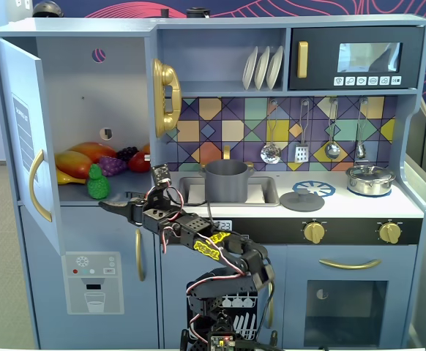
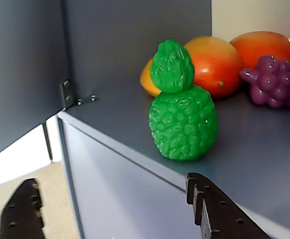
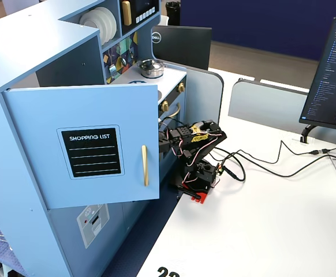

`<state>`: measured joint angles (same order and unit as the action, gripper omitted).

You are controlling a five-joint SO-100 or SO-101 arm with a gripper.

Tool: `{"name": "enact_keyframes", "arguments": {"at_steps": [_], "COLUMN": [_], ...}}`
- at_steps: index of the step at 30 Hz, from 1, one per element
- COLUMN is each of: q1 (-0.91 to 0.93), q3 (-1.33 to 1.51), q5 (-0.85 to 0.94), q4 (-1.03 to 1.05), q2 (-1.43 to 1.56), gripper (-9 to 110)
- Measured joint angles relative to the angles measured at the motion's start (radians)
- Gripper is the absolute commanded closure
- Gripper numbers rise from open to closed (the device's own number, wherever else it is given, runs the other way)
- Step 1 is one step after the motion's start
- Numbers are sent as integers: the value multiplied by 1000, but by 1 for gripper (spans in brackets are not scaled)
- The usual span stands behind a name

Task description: Pick up the green pineapple from the left cabinet and place it in the gray recipient

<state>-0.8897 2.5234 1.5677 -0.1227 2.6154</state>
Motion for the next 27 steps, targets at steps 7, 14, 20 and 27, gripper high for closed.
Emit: {"name": "enact_keyframes", "arguments": {"at_steps": [7, 14, 20, 27], "q1": [40, 63, 71, 80], "q3": [-74, -190, -304, -459], "q5": [0, 0, 9, 37], "q4": [-84, -137, -149, -189], "q2": [-183, -347, -492, -675], "gripper": [62, 59, 59, 60]}}
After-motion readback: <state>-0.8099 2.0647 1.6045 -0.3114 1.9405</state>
